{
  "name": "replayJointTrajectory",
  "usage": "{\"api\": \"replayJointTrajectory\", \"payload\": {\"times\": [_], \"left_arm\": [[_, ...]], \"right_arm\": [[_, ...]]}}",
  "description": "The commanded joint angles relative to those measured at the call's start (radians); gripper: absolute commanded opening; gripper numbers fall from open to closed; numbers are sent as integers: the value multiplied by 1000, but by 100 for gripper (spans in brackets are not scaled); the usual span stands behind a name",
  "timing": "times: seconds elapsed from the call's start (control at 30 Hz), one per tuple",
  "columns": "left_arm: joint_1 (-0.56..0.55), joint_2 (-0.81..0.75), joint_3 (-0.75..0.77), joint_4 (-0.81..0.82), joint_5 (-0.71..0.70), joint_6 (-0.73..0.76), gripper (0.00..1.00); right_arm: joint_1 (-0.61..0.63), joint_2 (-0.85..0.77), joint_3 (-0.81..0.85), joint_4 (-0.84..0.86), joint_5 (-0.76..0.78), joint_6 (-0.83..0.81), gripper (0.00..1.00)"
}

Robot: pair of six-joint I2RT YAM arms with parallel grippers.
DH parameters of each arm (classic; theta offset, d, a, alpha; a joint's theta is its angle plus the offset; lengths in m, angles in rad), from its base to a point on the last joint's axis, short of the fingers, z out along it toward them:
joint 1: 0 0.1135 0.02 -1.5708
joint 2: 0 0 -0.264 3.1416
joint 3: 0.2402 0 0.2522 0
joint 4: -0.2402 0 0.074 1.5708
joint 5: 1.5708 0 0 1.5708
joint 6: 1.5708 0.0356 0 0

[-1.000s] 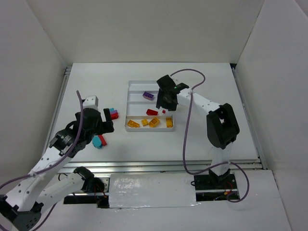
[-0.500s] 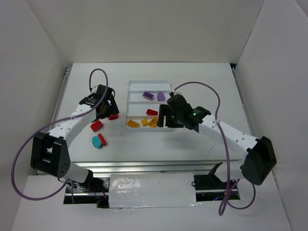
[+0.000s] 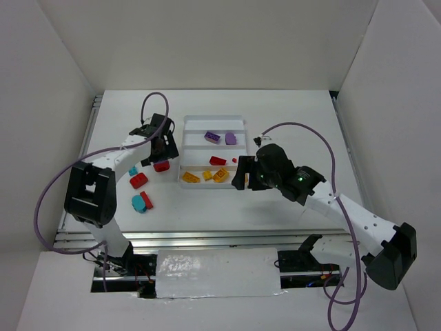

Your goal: Sort the legos into containers by color

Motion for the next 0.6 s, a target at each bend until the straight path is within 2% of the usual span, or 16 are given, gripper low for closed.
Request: {"api": "replayJointTrajectory", "payload": {"times": [0.0, 0.57], "left_arm": [[7, 39, 52, -7, -27, -4, 99], [25, 143, 6, 79, 6, 16, 97]], "right_arm": [[9, -17, -17, 34, -27, -33, 81], [9, 0, -55, 89, -81, -39, 81]]}}
